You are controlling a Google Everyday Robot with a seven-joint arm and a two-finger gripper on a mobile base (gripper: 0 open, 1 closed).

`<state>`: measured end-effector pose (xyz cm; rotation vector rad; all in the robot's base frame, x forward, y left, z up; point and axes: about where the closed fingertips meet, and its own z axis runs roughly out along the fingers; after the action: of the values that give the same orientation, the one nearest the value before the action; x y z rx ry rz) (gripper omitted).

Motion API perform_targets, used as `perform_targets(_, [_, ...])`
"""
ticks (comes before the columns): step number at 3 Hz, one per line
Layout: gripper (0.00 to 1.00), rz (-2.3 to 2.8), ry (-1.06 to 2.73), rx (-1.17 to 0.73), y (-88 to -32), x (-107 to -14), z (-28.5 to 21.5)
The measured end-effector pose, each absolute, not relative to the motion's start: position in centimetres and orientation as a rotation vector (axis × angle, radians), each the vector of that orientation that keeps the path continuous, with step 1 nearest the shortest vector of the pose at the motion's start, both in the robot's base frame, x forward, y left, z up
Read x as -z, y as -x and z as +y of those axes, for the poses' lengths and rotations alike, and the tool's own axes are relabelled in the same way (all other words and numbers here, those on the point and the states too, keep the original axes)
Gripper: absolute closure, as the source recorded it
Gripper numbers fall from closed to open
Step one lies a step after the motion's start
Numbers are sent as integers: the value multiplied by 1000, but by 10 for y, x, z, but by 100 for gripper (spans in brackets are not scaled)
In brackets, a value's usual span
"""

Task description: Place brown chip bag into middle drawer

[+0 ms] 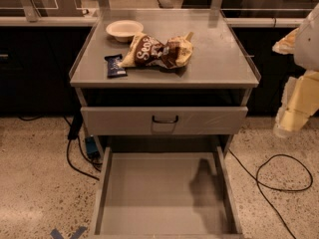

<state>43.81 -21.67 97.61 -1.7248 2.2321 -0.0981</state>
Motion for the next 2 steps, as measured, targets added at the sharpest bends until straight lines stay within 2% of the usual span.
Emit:
perform_targets(1, [0,2229,1725,99,-439,-976,-216])
perform_targets(2, [0,2137,1772,96,-471,-974,-200])
